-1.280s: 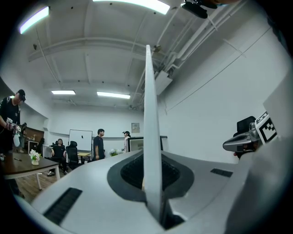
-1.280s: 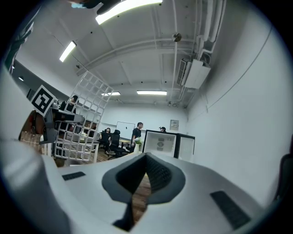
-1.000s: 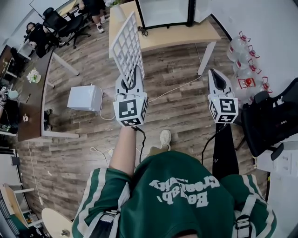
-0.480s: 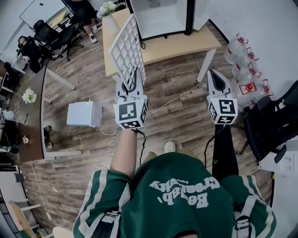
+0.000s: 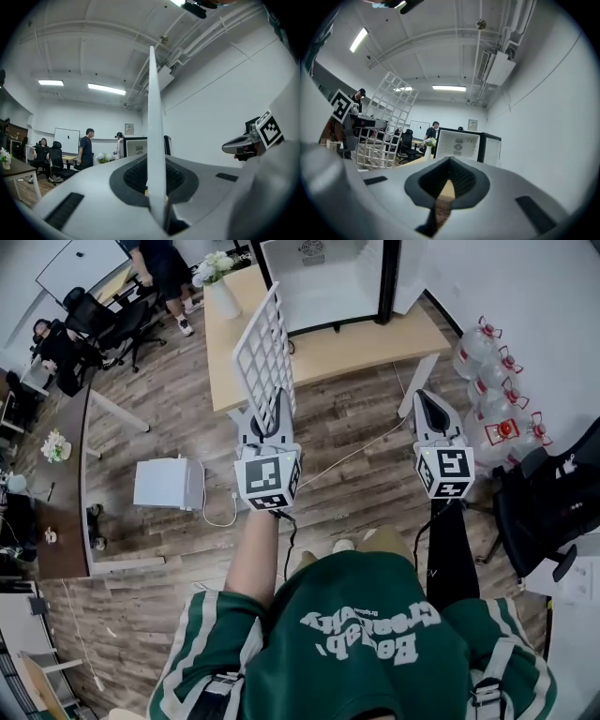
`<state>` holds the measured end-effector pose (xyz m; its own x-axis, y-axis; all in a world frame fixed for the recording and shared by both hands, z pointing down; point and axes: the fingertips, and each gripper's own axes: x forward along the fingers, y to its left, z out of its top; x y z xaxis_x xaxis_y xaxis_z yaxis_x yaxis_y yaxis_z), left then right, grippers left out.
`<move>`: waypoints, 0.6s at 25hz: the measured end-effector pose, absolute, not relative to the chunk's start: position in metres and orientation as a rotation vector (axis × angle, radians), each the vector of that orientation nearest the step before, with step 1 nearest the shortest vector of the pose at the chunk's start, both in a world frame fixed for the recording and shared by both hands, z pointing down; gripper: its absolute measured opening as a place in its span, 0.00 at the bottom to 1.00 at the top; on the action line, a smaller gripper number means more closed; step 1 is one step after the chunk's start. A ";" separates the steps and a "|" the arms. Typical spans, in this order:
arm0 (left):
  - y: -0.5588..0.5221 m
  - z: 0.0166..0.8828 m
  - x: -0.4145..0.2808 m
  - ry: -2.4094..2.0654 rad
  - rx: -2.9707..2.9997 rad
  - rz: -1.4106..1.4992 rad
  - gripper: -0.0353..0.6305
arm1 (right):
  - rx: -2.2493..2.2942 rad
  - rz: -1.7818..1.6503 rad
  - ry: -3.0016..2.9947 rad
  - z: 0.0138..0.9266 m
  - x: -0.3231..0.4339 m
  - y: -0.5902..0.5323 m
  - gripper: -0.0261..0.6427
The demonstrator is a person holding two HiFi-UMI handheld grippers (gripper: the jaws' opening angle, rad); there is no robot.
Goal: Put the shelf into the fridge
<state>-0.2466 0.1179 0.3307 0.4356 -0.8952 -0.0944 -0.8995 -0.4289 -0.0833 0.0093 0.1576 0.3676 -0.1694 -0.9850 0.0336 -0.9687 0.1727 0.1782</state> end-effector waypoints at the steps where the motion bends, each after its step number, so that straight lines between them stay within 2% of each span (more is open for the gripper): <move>1: 0.113 0.331 -0.246 1.608 -2.557 0.053 0.09 | 1.922 -0.176 -2.299 0.368 0.009 0.151 0.04; 15: 0.015 0.340 -0.210 1.615 -2.551 0.040 0.09 | 1.877 -0.218 -2.366 0.366 0.032 0.037 0.04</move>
